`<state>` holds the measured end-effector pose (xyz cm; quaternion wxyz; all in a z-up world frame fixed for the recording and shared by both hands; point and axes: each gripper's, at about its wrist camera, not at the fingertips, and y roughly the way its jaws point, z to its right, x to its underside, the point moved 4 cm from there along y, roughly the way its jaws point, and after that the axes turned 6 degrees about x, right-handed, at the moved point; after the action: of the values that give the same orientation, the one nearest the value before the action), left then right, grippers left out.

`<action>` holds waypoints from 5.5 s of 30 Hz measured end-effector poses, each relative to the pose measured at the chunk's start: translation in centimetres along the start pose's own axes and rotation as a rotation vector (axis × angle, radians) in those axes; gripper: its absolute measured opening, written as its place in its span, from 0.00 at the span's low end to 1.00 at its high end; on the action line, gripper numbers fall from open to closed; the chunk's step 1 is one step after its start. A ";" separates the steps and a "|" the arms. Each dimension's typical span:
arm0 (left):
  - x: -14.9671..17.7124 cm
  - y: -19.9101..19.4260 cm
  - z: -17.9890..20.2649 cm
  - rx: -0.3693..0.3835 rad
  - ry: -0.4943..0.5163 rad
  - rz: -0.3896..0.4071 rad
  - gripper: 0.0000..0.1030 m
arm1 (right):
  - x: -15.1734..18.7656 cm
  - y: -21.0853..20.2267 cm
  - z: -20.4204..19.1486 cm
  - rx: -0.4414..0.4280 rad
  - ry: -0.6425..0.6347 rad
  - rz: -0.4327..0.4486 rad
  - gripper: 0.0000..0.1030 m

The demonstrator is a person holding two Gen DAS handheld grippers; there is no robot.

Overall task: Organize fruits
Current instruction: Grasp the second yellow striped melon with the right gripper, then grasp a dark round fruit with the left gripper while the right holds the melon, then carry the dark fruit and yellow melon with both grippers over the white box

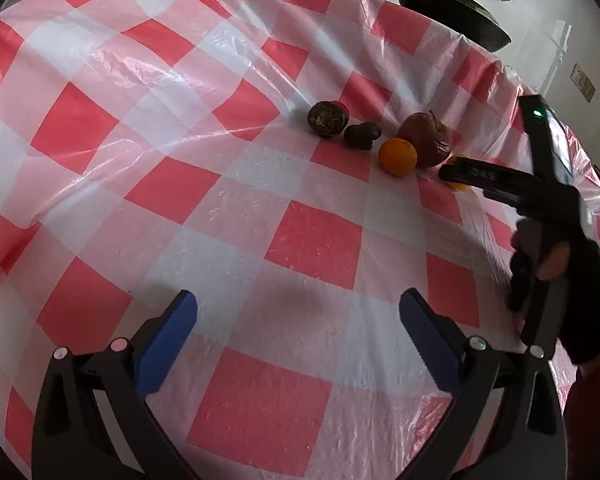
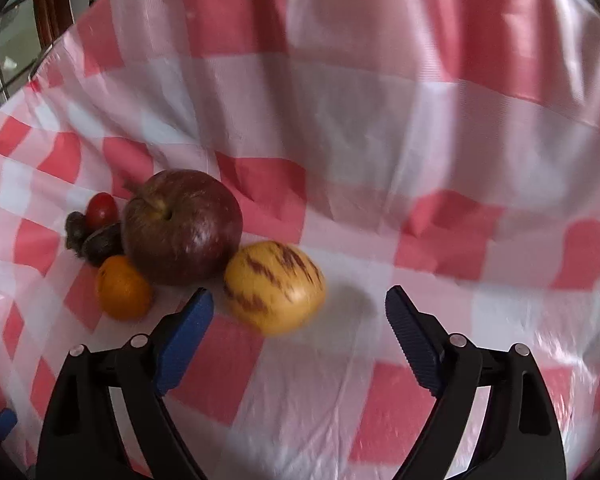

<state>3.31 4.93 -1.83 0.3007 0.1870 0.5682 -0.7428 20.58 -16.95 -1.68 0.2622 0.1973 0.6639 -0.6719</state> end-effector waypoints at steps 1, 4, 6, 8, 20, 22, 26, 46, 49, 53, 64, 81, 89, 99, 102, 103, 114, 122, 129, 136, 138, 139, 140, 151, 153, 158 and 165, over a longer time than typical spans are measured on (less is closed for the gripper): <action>0.0 0.0 0.0 -0.001 -0.001 0.000 0.98 | -0.1 0.2 -0.2 0.007 -0.011 -0.003 0.76; 0.1 0.0 -0.1 -0.003 -0.006 0.000 0.98 | -0.2 -0.1 -0.7 -0.018 -0.025 0.009 0.45; 0.1 0.0 -0.1 -0.005 -0.006 -0.001 0.98 | 0.7 -1.6 -0.2 -0.059 0.039 0.027 0.44; 0.1 -0.1 -0.1 -0.008 -0.007 0.000 0.98 | 2.1 -3.5 0.2 -0.120 0.109 0.056 0.44; 0.4 0.5 0.4 -0.026 0.037 -0.038 0.98 | 9.8 -9.3 3.0 -0.228 0.377 0.134 0.45; 0.3 0.5 0.3 -0.025 0.031 -0.039 0.98 | 10.0 -9.0 3.2 -0.244 0.390 0.126 0.45; -1.8 1.4 -0.2 0.002 -0.049 -0.037 0.98 | 10.0 -9.0 3.2 -0.258 0.389 0.120 0.45; -14.3 12.7 0.5 -0.063 -0.012 0.004 0.48 | 10.2 -8.8 2.9 -0.272 0.380 0.106 0.45; -13.7 12.3 1.1 -0.032 0.013 -0.009 0.29 | 10.2 -8.8 2.9 -0.274 0.382 0.107 0.45; -11.8 10.5 1.0 0.051 -0.021 -0.025 0.29 | 10.2 -8.8 2.9 -0.274 0.382 0.106 0.45; -8.4 8.0 0.9 0.078 0.023 -0.029 0.54 | 10.1 -8.8 2.9 -0.274 0.378 0.102 0.45; -11.5 9.9 -0.8 -0.045 0.039 -0.022 0.63 | 10.1 -8.9 2.8 -0.272 0.376 0.100 0.45; -10.3 8.7 2.5 -0.087 0.168 0.018 0.41 | 10.1 -8.9 2.7 -0.278 0.377 0.103 0.45; -3.7 -0.8 3.5 0.021 0.116 0.132 0.41 | 10.1 -8.8 2.7 -0.286 0.371 0.100 0.45; -2.5 -2.7 3.0 0.026 0.080 0.163 0.41 | 10.1 -8.7 2.6 -0.282 0.369 0.093 0.45; -2.0 -3.3 2.9 0.026 0.071 0.166 0.41 | 10.1 -8.7 2.6 -0.280 0.369 0.090 0.45; 5.3 -8.4 2.0 0.037 0.027 0.099 0.41 | 10.0 -8.1 2.5 -0.260 0.369 0.062 0.45; 12.5 -14.6 -2.4 -0.031 0.024 0.091 0.41 | 12.7 -9.9 2.1 -0.270 0.401 0.010 0.45; 16.5 -18.4 -7.9 -0.093 -0.056 0.098 0.41 | 18.9 -15.7 -4.4 -0.371 0.258 -0.017 0.45; 17.8 -21.1 -9.9 -0.116 -0.065 0.139 0.41 | 23.8 -21.4 -11.0 -0.433 0.075 0.000 0.45; 18.1 -21.7 -10.2 -0.128 -0.055 0.153 0.41 | 25.0 -23.1 -13.0 -0.443 0.003 0.015 0.45; 18.0 -21.8 -10.2 -0.131 -0.052 0.157 0.41 | 25.4 -23.7 -13.7 -0.449 -0.024 0.022 0.45; 18.1 -22.2 -10.5 -0.135 -0.052 0.165 0.41 | 25.8 -24.3 -14.3 -0.457 -0.047 0.029 0.45; 20.9 -25.2 -14.9 -0.208 -0.059 0.182 0.41 | 30.2 -27.8 -21.6 -0.541 -0.251 0.011 0.45; 22.1 -25.7 -16.2 -0.219 -0.088 0.172 0.41 | 31.1 -28.4 -23.2 -0.565 -0.299 0.015 0.45; 25.0 -26.8 -19.3 -0.257 -0.144 0.142 0.41 | 34.0 -30.8 -27.7 -0.625 -0.455 0.040 0.45; 28.5 -27.6 -24.7 -0.333 -0.250 0.088 0.42 | 39.5 -32.0 -32.7 -0.643 -0.688 0.022 0.45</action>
<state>-37.83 26.66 -6.27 0.4276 0.0659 0.6326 -0.6424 -32.82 11.38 -1.99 0.5222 -0.1211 0.7107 -0.4556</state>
